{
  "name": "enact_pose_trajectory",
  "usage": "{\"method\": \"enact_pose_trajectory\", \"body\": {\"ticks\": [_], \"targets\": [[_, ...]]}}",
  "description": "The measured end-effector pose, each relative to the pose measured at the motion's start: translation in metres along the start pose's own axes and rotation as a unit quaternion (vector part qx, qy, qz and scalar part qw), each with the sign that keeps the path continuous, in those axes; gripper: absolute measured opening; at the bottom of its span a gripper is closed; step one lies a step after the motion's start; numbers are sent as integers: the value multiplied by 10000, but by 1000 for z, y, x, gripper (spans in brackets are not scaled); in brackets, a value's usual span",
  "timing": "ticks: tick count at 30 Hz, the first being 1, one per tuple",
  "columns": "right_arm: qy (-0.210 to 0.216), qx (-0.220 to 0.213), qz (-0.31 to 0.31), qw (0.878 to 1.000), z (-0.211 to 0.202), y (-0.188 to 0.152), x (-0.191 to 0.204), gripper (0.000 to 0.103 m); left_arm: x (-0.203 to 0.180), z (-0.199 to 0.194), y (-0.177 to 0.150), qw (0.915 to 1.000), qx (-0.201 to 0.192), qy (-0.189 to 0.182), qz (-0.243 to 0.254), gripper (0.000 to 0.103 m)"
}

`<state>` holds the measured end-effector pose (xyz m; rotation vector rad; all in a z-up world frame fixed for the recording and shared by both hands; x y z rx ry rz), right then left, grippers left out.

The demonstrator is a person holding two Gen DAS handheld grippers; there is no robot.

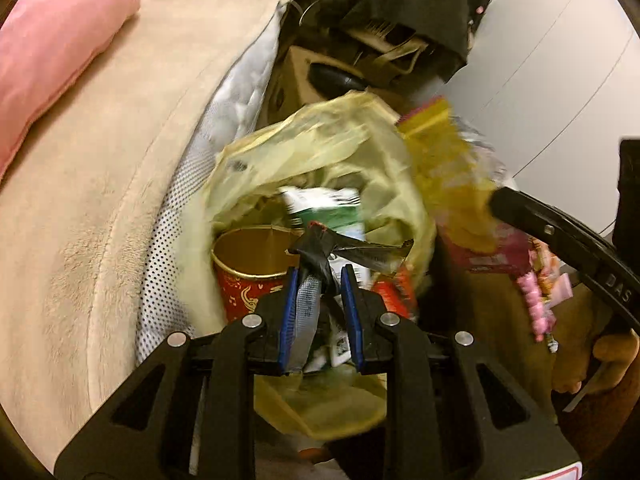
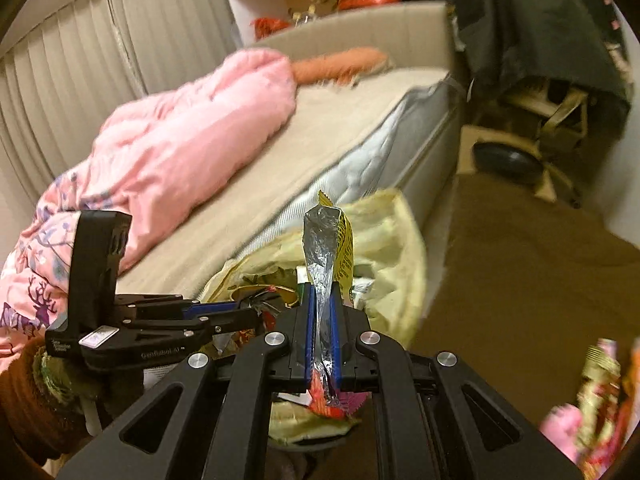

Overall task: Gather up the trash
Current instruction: 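Carry the grey strip and silver wrapper over the yellow bag with both tools, then open both tools to drop the strip and wrapper into the yellow bag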

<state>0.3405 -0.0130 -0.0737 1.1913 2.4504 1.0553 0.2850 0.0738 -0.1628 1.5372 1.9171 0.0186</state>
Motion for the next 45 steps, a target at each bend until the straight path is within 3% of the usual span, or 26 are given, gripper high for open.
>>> {"method": "enact_pose_trajectory", "body": {"ticks": [5,13,19,23,29,35,45], "targets": [[-75,555,111,9984,44,-21,-12,8,13,17,-2,9998,153,159,25,21],[-16,749,174,9970,61,-36,-20,8,24,18,-1,9997,178,182,-50,21],[25,637,143,9979,58,-33,-19,8,22,16,2,9997,180,124,-72,21],[42,535,198,9984,54,-31,-18,8,20,5,7,9998,121,-36,-151,31],[-268,428,-69,9987,43,-28,-17,9,15,-15,14,9998,-104,-92,-172,44],[-415,206,-128,9988,26,-25,-16,28,12,-42,24,9986,-502,26,-154,45],[-724,-60,111,9973,-21,-31,-29,30,-15,-67,20,9958,-863,261,155,45]]}}
Point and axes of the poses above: each gripper's, at about its wrist camera, not at the fingertips, and z roughly the way its jaws point, x to its left, y to its top, the point moved 10 cm from there along z, roughly the way its jaws point, and after that the axes turned 14 degrees about -z, right-handed, at the moved point
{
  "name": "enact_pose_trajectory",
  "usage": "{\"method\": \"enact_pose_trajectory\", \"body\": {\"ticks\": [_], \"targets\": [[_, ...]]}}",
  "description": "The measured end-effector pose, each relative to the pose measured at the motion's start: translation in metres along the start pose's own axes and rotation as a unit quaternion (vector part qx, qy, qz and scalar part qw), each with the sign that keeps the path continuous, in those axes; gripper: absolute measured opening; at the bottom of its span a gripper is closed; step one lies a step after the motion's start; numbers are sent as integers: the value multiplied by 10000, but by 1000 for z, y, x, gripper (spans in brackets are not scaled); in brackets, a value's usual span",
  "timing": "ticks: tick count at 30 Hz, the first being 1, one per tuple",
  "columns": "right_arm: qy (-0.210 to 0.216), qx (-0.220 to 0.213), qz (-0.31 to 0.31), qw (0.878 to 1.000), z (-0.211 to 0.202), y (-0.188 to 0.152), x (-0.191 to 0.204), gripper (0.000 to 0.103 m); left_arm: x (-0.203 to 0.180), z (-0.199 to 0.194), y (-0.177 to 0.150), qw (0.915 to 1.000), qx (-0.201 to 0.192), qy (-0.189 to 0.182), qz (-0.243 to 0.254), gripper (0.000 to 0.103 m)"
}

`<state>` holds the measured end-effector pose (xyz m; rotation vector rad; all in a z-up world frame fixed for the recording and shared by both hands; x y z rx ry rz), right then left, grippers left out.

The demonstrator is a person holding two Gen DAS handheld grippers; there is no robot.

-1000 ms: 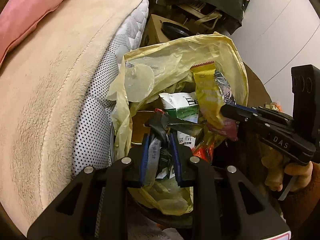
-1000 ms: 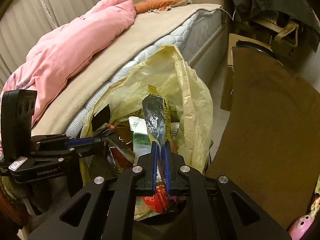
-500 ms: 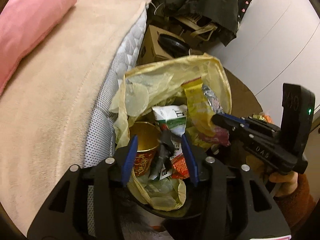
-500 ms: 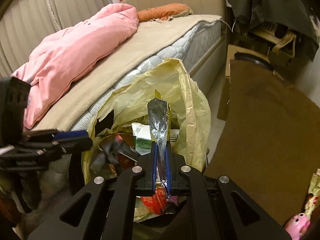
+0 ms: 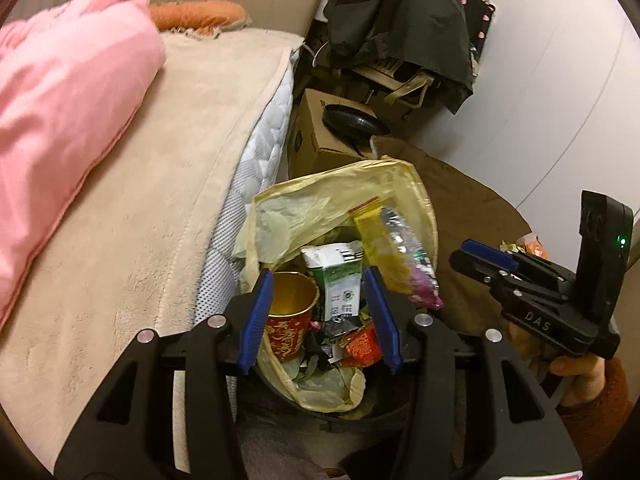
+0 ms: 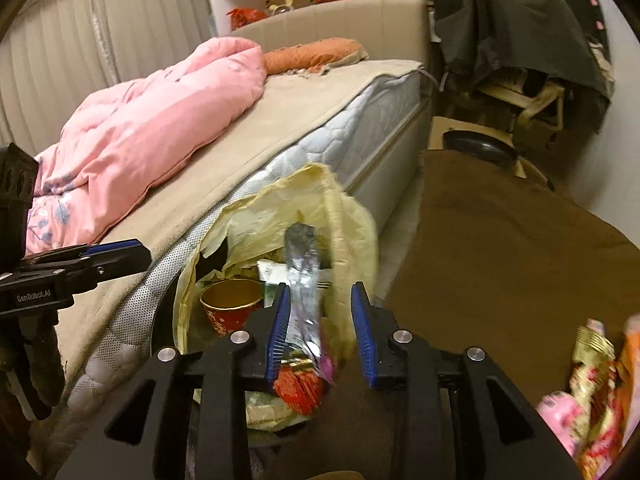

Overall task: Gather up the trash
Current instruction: 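Open both tools to drop the strip and wrapper into the yellow bag, then move both tools back over the remaining trash on the table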

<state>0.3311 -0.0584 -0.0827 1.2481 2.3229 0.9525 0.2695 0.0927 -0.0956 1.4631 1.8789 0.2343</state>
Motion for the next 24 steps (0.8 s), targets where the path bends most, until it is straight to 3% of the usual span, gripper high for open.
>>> {"method": "enact_pose_trajectory", "body": {"ticks": [5,9,12,14,18,21,24], "targets": [[-267,-306,171,9990,-47,-8,-21,41,-35,-16,-1,9993,-234,-54,274,45],[-700,-487,87,9963,-88,-18,-44,42,-68,-19,-9,9983,-325,-136,458,46],[-1138,-541,120,9920,-121,-36,-73,45,-94,-13,-20,9977,-236,-210,599,47],[-1282,-550,243,9899,-137,-49,-91,54,-113,-7,-28,9971,-191,-243,693,47],[-1593,-342,441,9857,-163,-82,-133,56,-151,10,-47,9962,-38,-434,757,47],[-1928,-288,657,9786,-188,-106,-164,57,-176,22,-64,9940,158,-612,897,47],[-2162,-404,981,9706,-215,-127,-190,65,-201,32,-75,9904,225,-796,1103,47]]}}
Point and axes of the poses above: each gripper's, at about its wrist camera, not at the fingertips, and z roughly the way its jaws point, x to its left, y to its top, the point moved 10 cm from there along z, roughly the way its jaws point, and after that the axes turned 14 degrees about -z, right-handed, at the moved point
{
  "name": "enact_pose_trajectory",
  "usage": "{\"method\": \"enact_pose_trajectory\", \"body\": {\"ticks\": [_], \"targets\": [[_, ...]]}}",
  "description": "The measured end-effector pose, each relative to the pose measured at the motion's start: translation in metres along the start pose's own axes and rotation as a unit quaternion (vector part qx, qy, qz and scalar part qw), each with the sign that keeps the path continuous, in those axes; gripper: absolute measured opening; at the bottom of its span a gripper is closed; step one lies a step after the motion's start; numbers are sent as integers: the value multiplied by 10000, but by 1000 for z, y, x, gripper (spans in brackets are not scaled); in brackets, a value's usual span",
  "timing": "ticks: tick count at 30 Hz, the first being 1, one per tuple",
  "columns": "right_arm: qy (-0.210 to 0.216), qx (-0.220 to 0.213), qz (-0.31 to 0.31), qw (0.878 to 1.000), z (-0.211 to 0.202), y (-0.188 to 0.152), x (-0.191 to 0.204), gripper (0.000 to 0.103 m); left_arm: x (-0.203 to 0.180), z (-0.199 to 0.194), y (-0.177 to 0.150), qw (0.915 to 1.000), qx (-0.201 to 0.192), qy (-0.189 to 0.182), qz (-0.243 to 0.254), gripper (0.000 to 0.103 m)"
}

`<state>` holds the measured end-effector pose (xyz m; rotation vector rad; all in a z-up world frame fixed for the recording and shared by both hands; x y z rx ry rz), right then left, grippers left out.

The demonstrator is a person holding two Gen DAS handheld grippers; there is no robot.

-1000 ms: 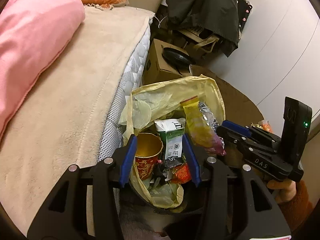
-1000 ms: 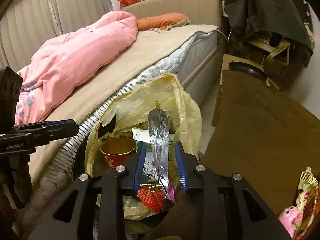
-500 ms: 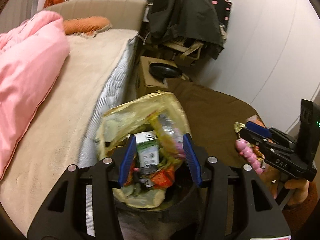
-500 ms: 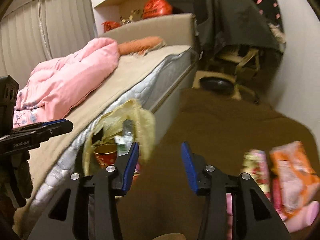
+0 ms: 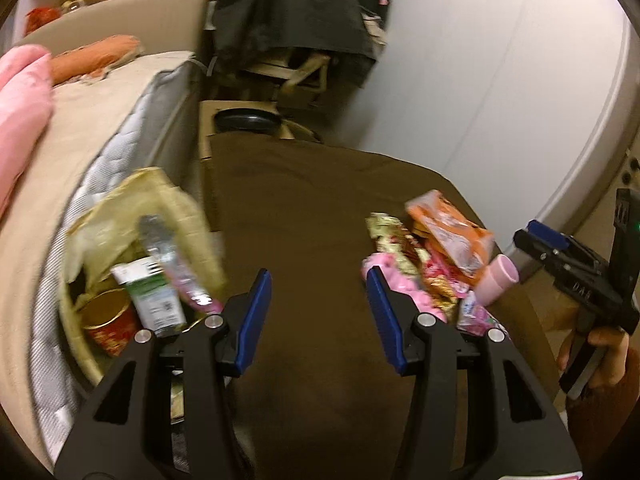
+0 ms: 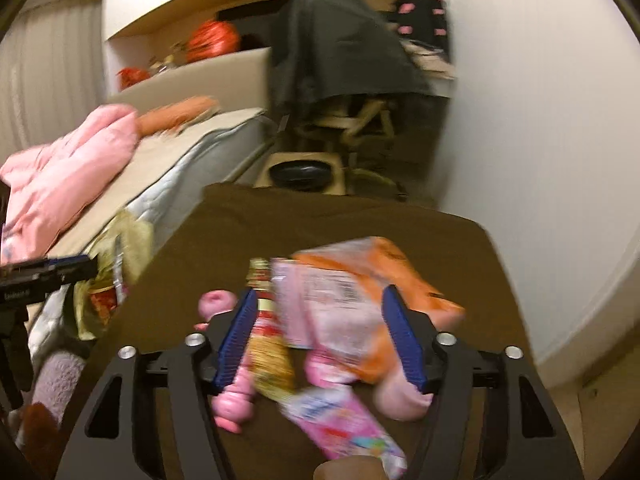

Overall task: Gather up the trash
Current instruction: 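Move both tools back over the remaining trash on the table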

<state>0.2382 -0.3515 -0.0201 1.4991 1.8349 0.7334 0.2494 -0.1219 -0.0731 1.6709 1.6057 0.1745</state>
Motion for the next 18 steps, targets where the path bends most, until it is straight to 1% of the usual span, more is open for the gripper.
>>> {"method": "enact_pose_trajectory", "body": {"ticks": [2,3,4,7,12,14,16,18], "targets": [[-177,14,173,9997,-7,-11,-24,65,-13,5,-1,9999,-10,-152,65,47],[-218,6,201,9996,-9,-13,-30,65,-17,6,0,9997,-20,-213,91,48],[-289,-21,241,9993,-11,-16,-38,65,-24,9,0,9995,-42,-294,130,51],[-425,12,315,9986,-15,-26,-54,65,-39,17,0,9986,-81,-464,224,52],[-369,121,258,9989,-10,-40,-59,65,-56,35,-8,9975,55,-626,308,53],[-376,177,311,9987,-8,-45,-61,65,-61,41,-14,9969,137,-684,359,59],[-458,212,349,9981,-6,-51,-64,65,-65,50,-21,9964,257,-681,442,59],[-360,286,380,9982,-4,-58,-62,65,-68,57,-28,9960,381,-659,462,59]]}}
Point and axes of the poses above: each gripper's, at about its wrist camera, not at the fingertips, and z roughly the way its jaws point, x to its left, y to its top, the point moved 10 cm from there along z, roughly the way its jaws point, and after that the axes turned 14 degrees about -z, right-handed, at the moved point
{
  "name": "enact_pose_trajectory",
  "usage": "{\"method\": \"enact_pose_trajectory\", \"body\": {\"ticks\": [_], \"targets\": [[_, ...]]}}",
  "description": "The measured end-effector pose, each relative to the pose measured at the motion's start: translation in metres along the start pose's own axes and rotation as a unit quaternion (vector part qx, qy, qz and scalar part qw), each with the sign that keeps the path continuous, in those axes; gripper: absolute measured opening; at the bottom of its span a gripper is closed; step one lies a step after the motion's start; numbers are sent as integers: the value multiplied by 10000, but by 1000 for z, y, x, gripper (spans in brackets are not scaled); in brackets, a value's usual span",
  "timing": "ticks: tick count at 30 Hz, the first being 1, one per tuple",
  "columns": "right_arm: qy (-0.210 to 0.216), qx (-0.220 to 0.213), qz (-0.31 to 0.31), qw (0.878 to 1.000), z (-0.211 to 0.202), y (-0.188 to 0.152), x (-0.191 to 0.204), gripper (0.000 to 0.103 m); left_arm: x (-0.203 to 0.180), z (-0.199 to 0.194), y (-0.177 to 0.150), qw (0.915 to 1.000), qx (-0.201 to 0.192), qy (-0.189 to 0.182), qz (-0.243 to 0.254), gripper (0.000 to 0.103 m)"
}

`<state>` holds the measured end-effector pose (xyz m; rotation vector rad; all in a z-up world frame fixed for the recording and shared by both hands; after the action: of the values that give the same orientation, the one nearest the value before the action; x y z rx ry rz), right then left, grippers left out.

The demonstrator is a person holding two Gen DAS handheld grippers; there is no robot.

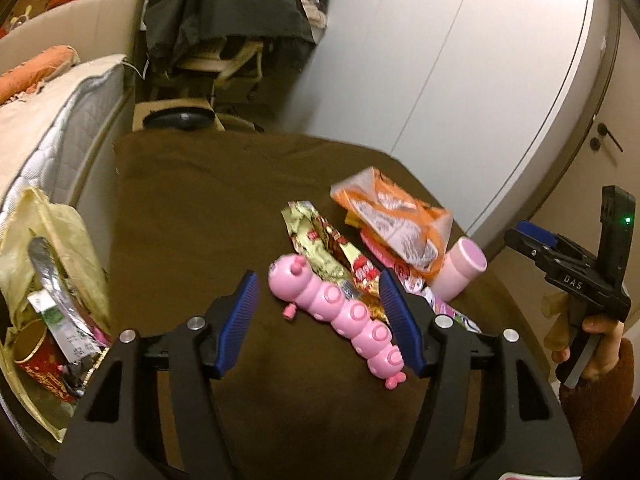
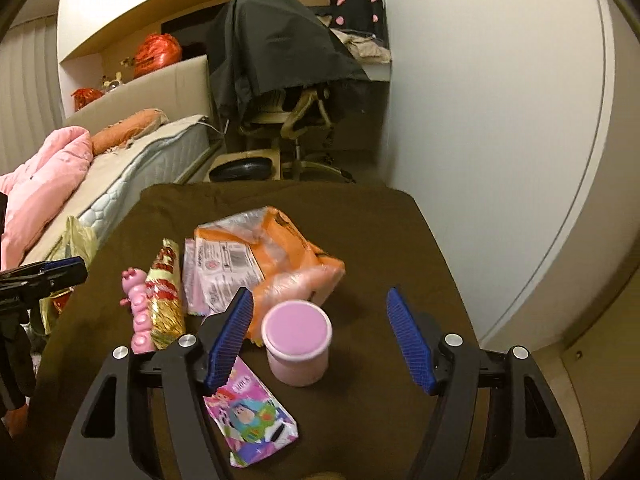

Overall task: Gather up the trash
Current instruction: 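Move both tools back over the remaining trash on the table, then grasp the orange air-cushion bag with the left tool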

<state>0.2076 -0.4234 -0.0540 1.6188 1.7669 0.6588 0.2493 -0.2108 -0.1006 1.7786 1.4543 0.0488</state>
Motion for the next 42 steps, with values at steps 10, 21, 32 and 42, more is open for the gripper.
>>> {"method": "enact_pose_trajectory", "body": {"ticks": [10,21,32,42], "targets": [[88,95,19,9999,-4,-36,16,65,-18,26,-1,9999,133,70,-85,59],[116,61,539,9985,-10,-68,6,65,-57,96,65,9991,-250,156,311,59],[275,132,818,9962,-12,-89,0,65,-68,188,56,9838,1072,604,1303,39],[500,131,879,9948,-10,-87,14,65,-48,79,74,9989,80,375,271,18]]}}
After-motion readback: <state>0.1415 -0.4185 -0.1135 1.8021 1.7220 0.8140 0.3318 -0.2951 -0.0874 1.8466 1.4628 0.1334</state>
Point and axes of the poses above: each gripper's, at about its wrist camera, not at the fingertips, and z roughly the way its jaws point, x to its left, y to its top, the point moved 10 cm from there along z, roughly the way its jaws point, and after that the axes turned 14 degrees about -z, right-handed, at the moved point
